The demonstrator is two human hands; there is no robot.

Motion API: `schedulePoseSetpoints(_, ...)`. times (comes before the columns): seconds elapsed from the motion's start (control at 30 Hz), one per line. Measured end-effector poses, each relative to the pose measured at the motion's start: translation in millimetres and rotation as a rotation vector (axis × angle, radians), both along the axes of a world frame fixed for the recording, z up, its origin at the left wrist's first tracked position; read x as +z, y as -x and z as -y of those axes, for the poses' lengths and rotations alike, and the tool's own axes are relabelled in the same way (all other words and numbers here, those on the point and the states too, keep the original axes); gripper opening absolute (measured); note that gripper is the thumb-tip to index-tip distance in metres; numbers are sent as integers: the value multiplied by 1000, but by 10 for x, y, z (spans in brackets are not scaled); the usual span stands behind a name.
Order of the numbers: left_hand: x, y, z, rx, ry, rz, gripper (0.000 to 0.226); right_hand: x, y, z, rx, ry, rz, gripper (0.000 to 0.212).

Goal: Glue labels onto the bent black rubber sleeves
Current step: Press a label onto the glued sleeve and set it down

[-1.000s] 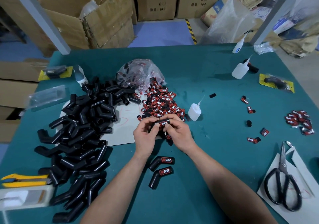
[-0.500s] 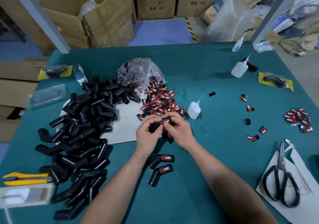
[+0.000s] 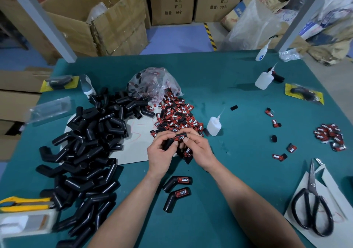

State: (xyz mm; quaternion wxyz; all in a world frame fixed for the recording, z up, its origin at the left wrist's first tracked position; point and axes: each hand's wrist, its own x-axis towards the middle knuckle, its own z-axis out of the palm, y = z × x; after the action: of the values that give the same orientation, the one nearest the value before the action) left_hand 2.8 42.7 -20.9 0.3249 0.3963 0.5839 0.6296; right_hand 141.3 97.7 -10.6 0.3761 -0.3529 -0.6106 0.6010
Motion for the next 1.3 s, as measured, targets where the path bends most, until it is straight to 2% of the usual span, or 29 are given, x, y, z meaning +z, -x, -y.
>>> schedulePoseSetpoints(0.13, 11, 7, 8, 2, 4, 1, 38, -111, 18, -7, -42, -55, 89, 32)
schedulePoseSetpoints(0.23, 30, -19, 9, -2, -19, -19, 33, -128, 23, -12, -72, -27, 43, 30)
schedulePoseSetpoints(0.37, 21, -41, 10, -5, -40, -42, 45, -66, 44, 0, -160, 10, -30, 23)
schedulePoseSetpoints(0.57, -2, -43, 5, -5, -55, -73, 50, -88, 53, -14, -205, 9, -12, 24)
schedulePoseSetpoints(0.63, 2, -49, 5, -6, -56, -58, 51, -81, 50, -8, -193, 12, -36, 22)
schedulePoseSetpoints(0.73, 22, -55, 6, -29, -22, -1, 51, -82, 42, -21, -196, 4, -51, 29)
schedulePoseSetpoints(0.8, 32, -44, 12, -50, -32, 20, 48, -76, 54, -27, -205, 5, -56, 25)
schedulePoseSetpoints(0.97, 57, -31, 42, -52, 1, 132, 24, -88, 53, 0, -184, -10, -73, 20)
schedulePoseSetpoints(1.17, 53, -21, 34, -23, 24, 138, 35, -99, 79, 19, -184, -43, -24, 12)
schedulePoseSetpoints(1.3, 53, -38, 38, -14, 8, 142, 30, -131, 83, 31, -213, -56, 0, 12)
